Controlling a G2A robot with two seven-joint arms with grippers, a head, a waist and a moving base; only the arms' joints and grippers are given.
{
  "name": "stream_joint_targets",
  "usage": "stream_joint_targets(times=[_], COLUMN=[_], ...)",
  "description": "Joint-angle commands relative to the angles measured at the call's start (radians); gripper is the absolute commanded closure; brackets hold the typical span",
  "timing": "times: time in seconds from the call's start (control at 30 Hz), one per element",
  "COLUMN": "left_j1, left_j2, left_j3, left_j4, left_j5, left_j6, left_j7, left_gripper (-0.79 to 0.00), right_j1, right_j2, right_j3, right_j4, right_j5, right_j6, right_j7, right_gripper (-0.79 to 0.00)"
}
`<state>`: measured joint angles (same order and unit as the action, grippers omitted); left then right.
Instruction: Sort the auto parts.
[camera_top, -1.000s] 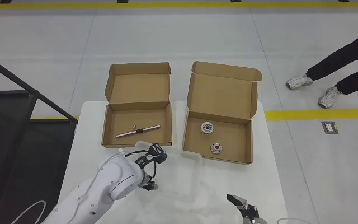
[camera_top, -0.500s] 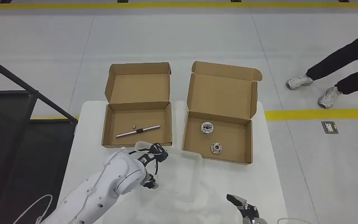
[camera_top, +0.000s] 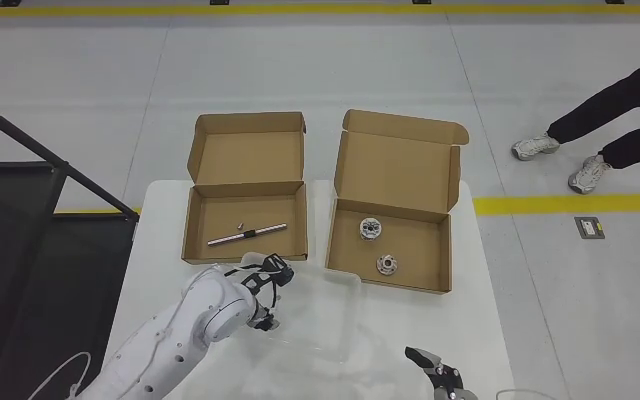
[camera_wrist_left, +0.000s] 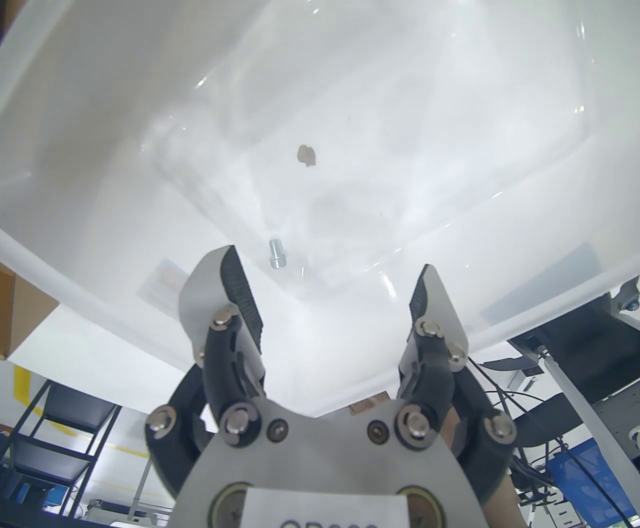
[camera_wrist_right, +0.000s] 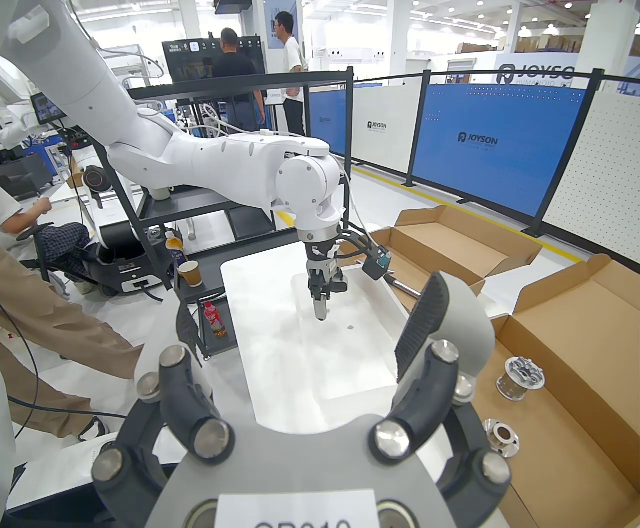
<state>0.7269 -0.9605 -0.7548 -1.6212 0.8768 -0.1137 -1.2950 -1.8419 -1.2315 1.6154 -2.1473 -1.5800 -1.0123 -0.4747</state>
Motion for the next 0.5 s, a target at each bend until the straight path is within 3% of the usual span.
stream_joint_targets(times=[0.0,0.17,0.47], left_j1=[-0.003,-0.008,-0.010], left_j2=[-0.004,-0.014,-0.032], left_j3=[0.003,0.009,0.025], left_j4=[0.016,0.046,0.091], left_j5=[-0.003,0.018,0.044], left_j6=[0.000,0.024,0.039], left_j7=[0.005,0.013,0.004], left_gripper=[-0.625,-0.536,-0.493], right_j1=[0.000,0.000,0.000], right_j2=[0.000,0.000,0.000], right_j3=[0.000,0.000,0.000], right_j4=[0.000,0.000,0.000], right_j5=[0.000,0.000,0.000], right_j6=[0.000,0.000,0.000], right_j7=[0.000,0.000,0.000], right_gripper=[-0.785,-0.785,-0.785])
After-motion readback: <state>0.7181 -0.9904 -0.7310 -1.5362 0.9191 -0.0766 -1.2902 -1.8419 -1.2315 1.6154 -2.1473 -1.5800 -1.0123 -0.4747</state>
